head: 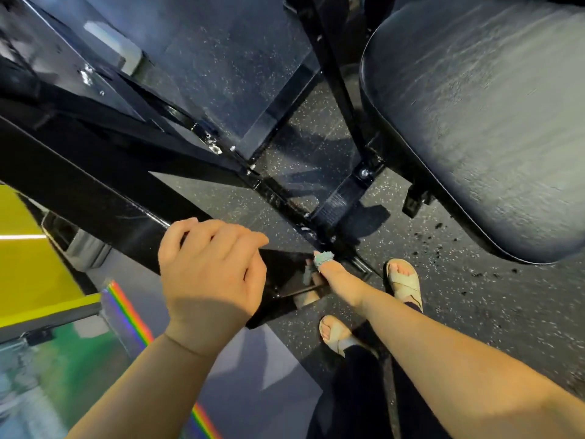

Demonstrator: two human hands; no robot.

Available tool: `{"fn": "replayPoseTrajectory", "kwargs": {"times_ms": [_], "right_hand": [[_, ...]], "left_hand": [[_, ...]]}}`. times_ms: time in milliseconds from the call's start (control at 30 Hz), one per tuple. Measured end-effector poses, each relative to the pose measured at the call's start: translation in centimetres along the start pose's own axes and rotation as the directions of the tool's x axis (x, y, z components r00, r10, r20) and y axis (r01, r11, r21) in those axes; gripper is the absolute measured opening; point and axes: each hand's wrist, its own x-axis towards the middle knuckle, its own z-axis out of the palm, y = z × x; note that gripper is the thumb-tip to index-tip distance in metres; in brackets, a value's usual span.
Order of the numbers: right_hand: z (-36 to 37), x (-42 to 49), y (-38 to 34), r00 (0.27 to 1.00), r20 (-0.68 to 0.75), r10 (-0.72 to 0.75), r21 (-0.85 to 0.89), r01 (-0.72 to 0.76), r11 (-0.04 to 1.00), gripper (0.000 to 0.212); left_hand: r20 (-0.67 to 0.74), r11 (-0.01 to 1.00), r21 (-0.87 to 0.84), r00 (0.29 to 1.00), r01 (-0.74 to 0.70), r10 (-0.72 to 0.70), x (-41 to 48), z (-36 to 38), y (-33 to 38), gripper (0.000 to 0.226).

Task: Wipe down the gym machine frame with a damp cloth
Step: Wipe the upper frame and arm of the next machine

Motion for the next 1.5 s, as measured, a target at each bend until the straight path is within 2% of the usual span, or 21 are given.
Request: {"fn": "replayPoseTrajectory", "kwargs": {"times_ms": [67, 133, 200, 267, 400, 467, 533, 600, 667, 733, 833, 867, 900, 967, 1000, 1100, 1233, 1300, 1367, 1433, 1500], "right_hand": [[1.4, 0.1, -1.8, 0.995, 0.047, -0.09, -0.067, 0.093, 0.993, 0.048], [4.0, -0.5, -4.2, 0.951, 0.129, -0.281, -0.174, 0.301, 0.938, 0.05], [4.4, -1.7, -4.9, 0.912, 0.189, -0.365, -0.226, 0.402, 0.887, 0.046], [3.0, -1.6, -4.2, 0.912, 0.197, -0.36, -0.154, 0.392, 0.907, 0.047], [-0.9, 2.1, 0.8, 0.986, 0.095, -0.135, -0.183, 0.15, 0.972, 0.048], [-1.9, 3.9, 2.6, 0.992, 0.095, -0.081, -0.133, 0.093, 0.987, 0.035], [-0.7, 3.0, 0.3, 0.998, 0.067, -0.015, -0.123, 0.024, 0.992, 0.026], [1.5, 1.6, -2.1, 0.991, 0.109, -0.083, -0.037, 0.088, 0.995, 0.036], [3.3, -0.6, -3.6, 0.964, 0.171, -0.203, -0.002, 0.206, 0.979, 0.062], [3.1, -2.9, -3.8, 0.978, 0.129, -0.162, -0.015, 0.165, 0.986, 0.052], [2.3, -5.5, -4.6, 0.998, 0.005, -0.056, 0.029, 0.056, 0.998, 0.041], [2.6, -6.2, -5.2, 0.997, -0.017, -0.069, 0.019, 0.069, 0.997, 0.041], [3.4, -6.6, -5.9, 0.987, -0.026, -0.161, -0.091, 0.158, 0.983, 0.04], [5.6, -8.4, -7.3, 0.938, -0.019, -0.347, -0.236, 0.333, 0.913, 0.036], [7.1, -9.0, -8.1, 0.924, -0.057, -0.378, -0.205, 0.36, 0.91, 0.035], [9.1, -11.6, -8.6, 0.821, -0.189, -0.538, -0.33, 0.463, 0.823, 0.042], [10.4, -12.1, -9.6, 0.762, -0.327, -0.56, -0.476, 0.379, 0.794, 0.042], [11.7, -11.5, -11.4, 0.708, -0.361, -0.608, -0.617, 0.307, 0.724, 0.045], [14.3, -10.4, -14.5, 0.624, -0.321, -0.713, -0.781, 0.251, 0.572, 0.049], [17.2, -9.0, -17.1, 0.485, -0.237, -0.842, -0.916, 0.176, 0.359, 0.054], [19.1, -7.8, -18.1, 0.4, -0.21, -0.892, -0.963, 0.072, 0.258, 0.06]], "left_hand": [[-0.022, 1.0, 0.004, 1.0, 0.0, 0.0, -0.2, 0.2, 0.1, 0.028], [-0.056, 1.0, -0.003, 0.998, 0.015, -0.015, -0.3, 0.3, 0.2, 0.031], [-0.091, 0.999, -0.027, 0.995, 0.036, -0.038, -0.5, 0.4, 0.1, 0.035], [-0.122, 0.996, -0.073, 0.991, 0.05, -0.059, -0.7, 0.4, 0.0, 0.037], [-0.127, 0.998, -0.04, 0.991, 0.04, -0.045, -0.6, 0.6, 0.0, 0.036], [-0.12, 0.999, 0.003, 0.992, 0.034, -0.034, -0.4, 0.7, 0.1, 0.034], [-0.104, 0.999, 0.016, 0.994, 0.033, -0.032, -0.5, 0.8, 0.2, 0.034], [-0.108, 0.999, -0.023, 0.994, 0.028, -0.031, -0.6, 0.9, 0.1, 0.035], [-0.09, 0.996, -0.079, 0.995, 0.043, -0.05, -0.7, 0.9, -0.1, 0.031], [-0.069, 0.983, -0.162, 0.993, 0.085, -0.098, -0.7, 0.9, -0.1, 0.028], [-0.13, 0.903, -0.41, 0.971, 0.13, -0.199, -0.8, 0.0, -0.1, 0.025], [-0.149, 0.862, -0.489, 0.961, 0.132, -0.232, -1.0, -0.6, -0.1, 0.022], [-0.171, 0.832, -0.538, 0.948, 0.137, -0.267, -1.3, -1.4, -0.5, 0.022], [-0.207, 0.796, -0.573, 0.904, 0.197, -0.373, -2.2, -3.0, -1.9, 0.024], [-0.209, 0.781, -0.573, 0.877, 0.249, -0.433, -3.0, -3.5, -2.9, 0.025], [-0.11, 0.7, -0.57, 0.804, 0.43, -0.584, -5.2, -3.9, -5.6, 0.033], [0.123, 0.546, -0.689, 0.82, 0.476, -0.559, -5.2, -4.3, -8.3, 0.038], [0.184, 0.523, -0.72, 0.853, 0.455, -0.489, -5.2, -4.9, -9.1, 0.038], [0.168, 0.547, -0.733, 0.887, 0.405, -0.431, -5.5, -5.2, -9.8, 0.038], [0.157, 0.54, -0.744, 0.889, 0.393, -0.43, -6.0, -5.7, -10.5, 0.037], [0.167, 0.514, -0.75, 0.87, 0.417, -0.464, -6.3, -6.3, -11.2, 0.037]]}}
